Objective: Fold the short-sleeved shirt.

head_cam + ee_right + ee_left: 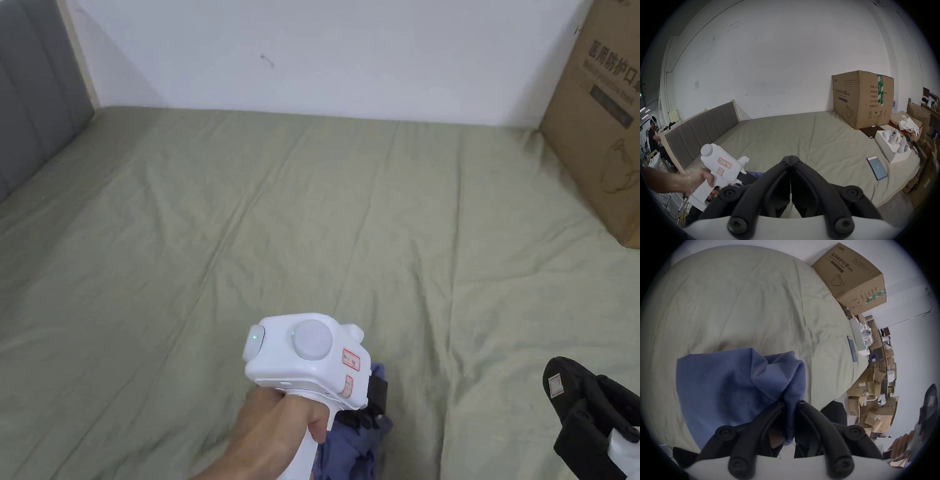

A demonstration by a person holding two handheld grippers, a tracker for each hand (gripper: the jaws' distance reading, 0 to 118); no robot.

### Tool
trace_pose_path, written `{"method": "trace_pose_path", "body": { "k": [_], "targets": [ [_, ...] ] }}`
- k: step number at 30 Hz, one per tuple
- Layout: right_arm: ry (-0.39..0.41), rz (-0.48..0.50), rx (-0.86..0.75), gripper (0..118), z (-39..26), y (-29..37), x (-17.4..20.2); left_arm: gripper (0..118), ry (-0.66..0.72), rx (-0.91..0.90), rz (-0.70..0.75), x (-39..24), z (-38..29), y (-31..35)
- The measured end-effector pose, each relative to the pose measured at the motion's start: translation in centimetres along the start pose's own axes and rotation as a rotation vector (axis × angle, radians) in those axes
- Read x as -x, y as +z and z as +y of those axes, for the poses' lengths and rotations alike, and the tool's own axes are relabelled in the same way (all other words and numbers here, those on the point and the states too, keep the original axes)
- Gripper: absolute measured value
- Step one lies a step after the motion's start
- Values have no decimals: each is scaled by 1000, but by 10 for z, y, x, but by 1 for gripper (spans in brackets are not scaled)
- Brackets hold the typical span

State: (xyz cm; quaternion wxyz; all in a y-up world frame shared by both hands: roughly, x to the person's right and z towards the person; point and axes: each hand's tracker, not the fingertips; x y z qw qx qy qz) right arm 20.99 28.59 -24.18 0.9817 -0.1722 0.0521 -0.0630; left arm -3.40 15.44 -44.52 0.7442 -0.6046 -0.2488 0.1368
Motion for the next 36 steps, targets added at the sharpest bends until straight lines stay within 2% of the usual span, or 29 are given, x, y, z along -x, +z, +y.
{"method": "trace_pose_path", "body": {
  "k": [3,4,5,6,7,8,9,10,13,15,17,18,20,21,23,25,26,27,29,30,32,36],
  "targets": [
    [-12,-9,4,0,-2,-1,-2,9,-18,27,24,0,2,-9],
    [-11,-16,5,0,-2,-2,-2,18,-14,25,26,1,1,-9],
    [-14,-19,6,0,-3,-2,-2,33,-17,20,28,1,0,-9],
    [-17,-20,8,0,-3,-3,-2,50,-19,20,10,0,0,-8],
    [-19,-19,8,0,-3,-4,-1,73,5,4,-47,-1,-2,-4],
    [-20,-19,9,0,-3,-4,-1,85,12,-15,-85,-3,-4,0],
    [-19,-17,11,0,-2,-5,0,94,-11,-25,-91,-8,-6,9],
    [-14,-13,10,0,-1,-5,1,96,-57,-60,-74,-13,-8,19],
    [-4,-9,8,0,2,-6,5,95,-170,-200,-28,-21,-18,59],
    [-4,-4,1,0,1,-7,7,92,-163,-273,-1,-16,-23,87],
    [-7,0,3,0,1,-8,10,86,-185,-427,-26,-9,-33,117],
    [-11,6,-2,0,1,-8,12,73,-190,-484,8,-2,-36,131],
    [-5,12,1,0,-1,-9,16,15,-235,-609,73,7,-47,149],
    [-4,15,-2,0,-2,-10,18,1,-254,-665,136,9,-54,154],
    [-2,24,4,0,-2,-12,21,0,-349,-779,151,22,-72,164],
    [18,22,-4,0,-4,-11,25,0,-392,-872,276,24,-96,172],
    [34,25,-8,0,-4,-11,26,0,-409,-896,243,32,-105,175],
    [46,27,-10,0,-5,-11,28,0,-407,-892,214,37,-111,181],
    [68,33,-7,0,-5,-15,32,0,-380,-942,312,38,-121,188],
    [76,38,-2,0,-4,-17,35,0,-375,-914,271,46,-120,193],
    [92,55,-4,0,-3,-25,43,0,-319,-960,289,51,-128,200],
    [138,198,12,0,-8,-65,82,0,-288,-985,296,58,-138,215]
  ]
}}
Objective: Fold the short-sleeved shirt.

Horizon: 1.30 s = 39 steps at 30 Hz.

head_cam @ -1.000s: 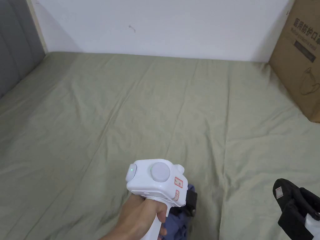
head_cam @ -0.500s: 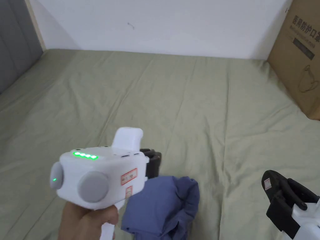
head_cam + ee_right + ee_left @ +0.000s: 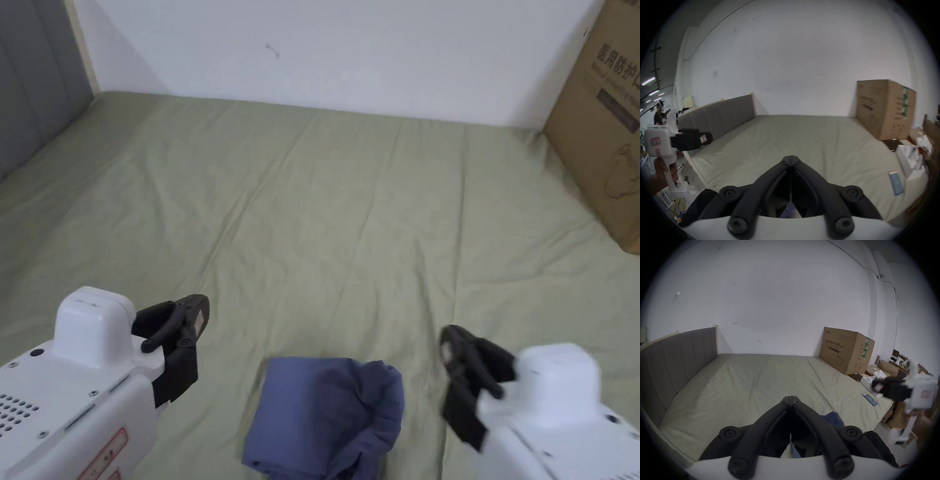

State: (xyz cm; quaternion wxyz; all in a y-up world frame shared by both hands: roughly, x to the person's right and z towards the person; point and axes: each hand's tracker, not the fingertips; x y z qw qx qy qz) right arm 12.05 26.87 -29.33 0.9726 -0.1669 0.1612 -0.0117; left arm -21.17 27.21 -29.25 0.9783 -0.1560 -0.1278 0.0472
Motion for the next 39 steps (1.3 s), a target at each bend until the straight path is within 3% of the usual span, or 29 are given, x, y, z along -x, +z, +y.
{"method": "trace_pose_path", "body": {
  "k": [2,4,7,8,10,15,16,17,18,19,20,21,28,35,36,37,38,39],
  "targets": [
    [0,64,80,0,-21,-43,18,0,27,9,-9,5,-1,2],
    [63,85,229,0,-54,-91,31,0,46,6,7,5,-5,4],
    [-5,89,475,0,-97,-133,21,0,81,32,-1,8,-9,4],
    [14,80,514,0,-106,-140,17,0,81,31,-7,8,-11,5],
    [116,67,546,0,-123,-150,11,0,64,41,-10,7,-14,3],
    [32,80,586,0,-125,-158,-5,0,146,171,-42,13,-31,-24],
    [47,83,582,0,-126,-157,-4,2,160,210,-45,15,-35,-33],
    [64,87,577,0,-129,-157,-3,13,182,248,-52,16,-39,-42],
    [75,87,566,0,-130,-155,-2,33,209,294,-69,18,-44,-51],
    [88,92,555,0,-132,-152,0,72,260,333,-97,22,-50,-61],
    [97,96,549,0,-132,-151,0,95,313,393,-126,26,-55,-73],
    [95,95,548,0,-132,-151,-1,103,345,446,-152,28,-61,-84],
    [93,91,533,0,-134,-150,0,103,599,733,-273,43,-101,-169],
    [54,92,512,0,-138,-147,-3,98,662,1006,-248,5,-136,-220],
    [50,93,510,0,-138,-147,-3,89,624,1005,-223,-2,-134,-223],
    [48,94,510,0,-138,-147,-3,68,603,988,-222,-8,-128,-224],
    [46,94,510,0,-138,-147,-3,57,582,994,-228,-12,-126,-221],
    [44,93,510,0,-138,-147,-3,57,541,1012,-213,-18,-122,-222]
  ]
}}
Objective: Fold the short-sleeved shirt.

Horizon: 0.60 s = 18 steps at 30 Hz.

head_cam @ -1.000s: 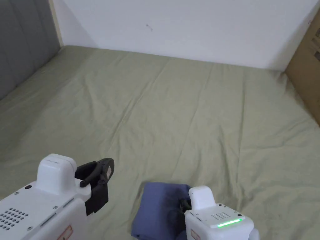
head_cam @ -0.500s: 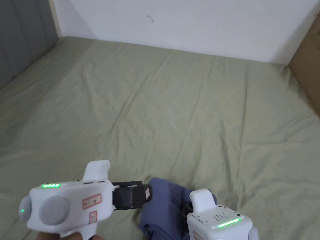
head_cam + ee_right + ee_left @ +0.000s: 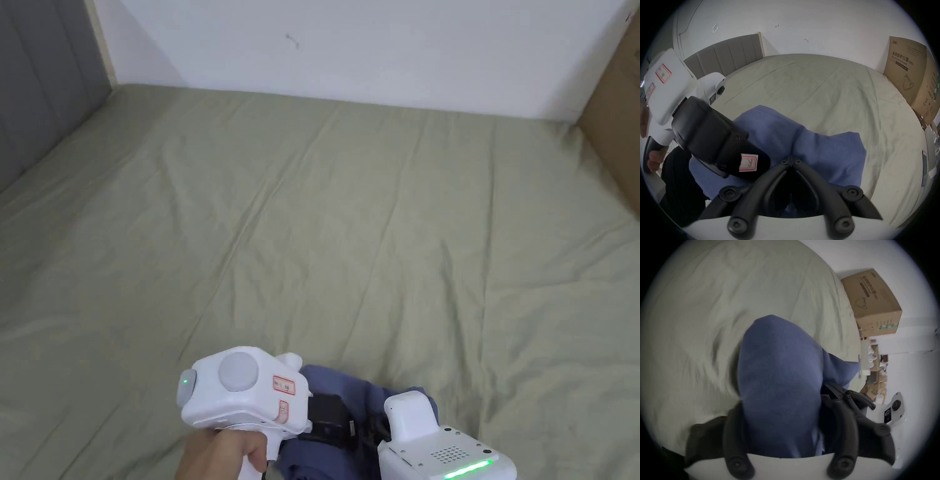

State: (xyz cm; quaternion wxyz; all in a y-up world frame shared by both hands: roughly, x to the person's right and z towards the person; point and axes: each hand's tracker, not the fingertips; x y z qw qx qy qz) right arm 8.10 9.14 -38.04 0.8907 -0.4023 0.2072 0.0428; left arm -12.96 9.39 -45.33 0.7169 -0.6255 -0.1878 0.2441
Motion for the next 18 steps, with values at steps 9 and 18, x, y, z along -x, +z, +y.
{"method": "trace_pose_path", "body": {
  "k": [9,18],
  "targets": [
    [-7,9,-27,0,2,8,1,24,-28,-6,-73,6,-1,10],
    [-40,38,-88,0,17,44,3,24,-54,-66,-107,99,30,104]
  ]
}}
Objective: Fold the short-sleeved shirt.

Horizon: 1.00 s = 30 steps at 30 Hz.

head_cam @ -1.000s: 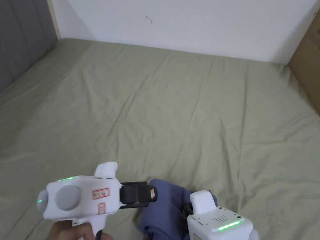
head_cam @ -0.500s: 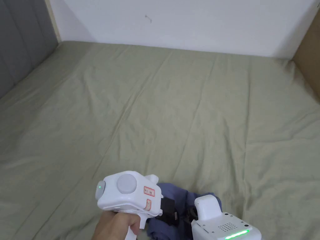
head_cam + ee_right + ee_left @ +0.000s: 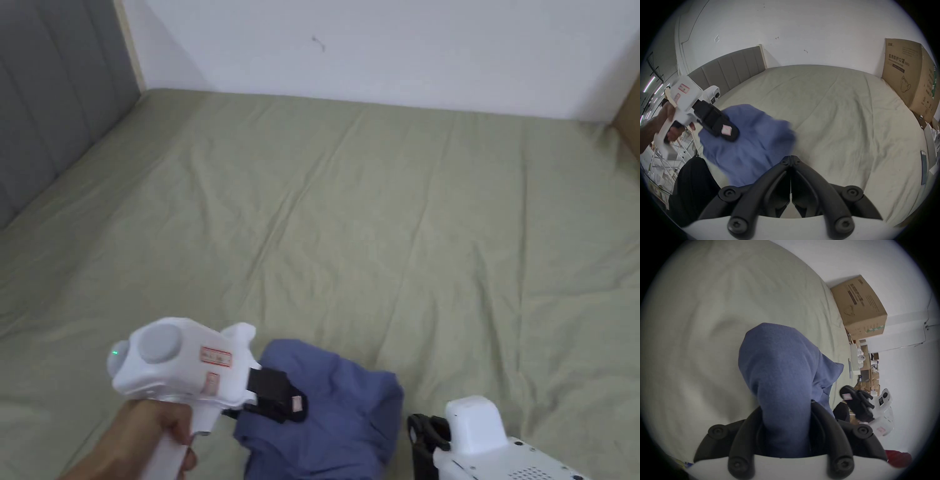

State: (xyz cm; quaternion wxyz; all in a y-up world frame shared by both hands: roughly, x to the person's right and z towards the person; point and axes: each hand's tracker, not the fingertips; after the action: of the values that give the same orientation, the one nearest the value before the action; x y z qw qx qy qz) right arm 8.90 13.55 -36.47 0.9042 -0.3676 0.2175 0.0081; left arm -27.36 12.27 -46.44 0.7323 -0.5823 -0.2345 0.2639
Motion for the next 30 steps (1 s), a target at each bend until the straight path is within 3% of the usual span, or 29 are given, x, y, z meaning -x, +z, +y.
{"method": "trace_pose_path", "body": {
  "k": [7,12,17,22,23,24,25,26,27,30],
  "targets": [
    [-29,23,2,0,17,-1,20,24,35,-75,101,138,31,139],
    [11,53,14,0,34,-16,51,24,108,-140,171,221,34,224],
    [5,95,16,0,48,-29,76,24,184,-155,225,282,28,275],
    [-8,121,13,0,57,-35,88,24,222,-182,249,303,25,291],
    [-26,135,14,0,59,-34,88,30,234,-185,260,302,26,289],
    [-32,145,10,0,60,-33,88,46,238,-169,291,301,27,288],
    [-31,139,5,0,61,-31,88,77,219,-161,364,301,29,290],
    [-28,136,3,0,62,-30,88,100,209,-165,441,298,30,290],
    [-17,130,-2,0,63,-27,88,111,211,-176,513,295,29,296],
    [-21,128,-24,0,66,-15,81,107,257,-383,529,283,21,337]
  ]
}}
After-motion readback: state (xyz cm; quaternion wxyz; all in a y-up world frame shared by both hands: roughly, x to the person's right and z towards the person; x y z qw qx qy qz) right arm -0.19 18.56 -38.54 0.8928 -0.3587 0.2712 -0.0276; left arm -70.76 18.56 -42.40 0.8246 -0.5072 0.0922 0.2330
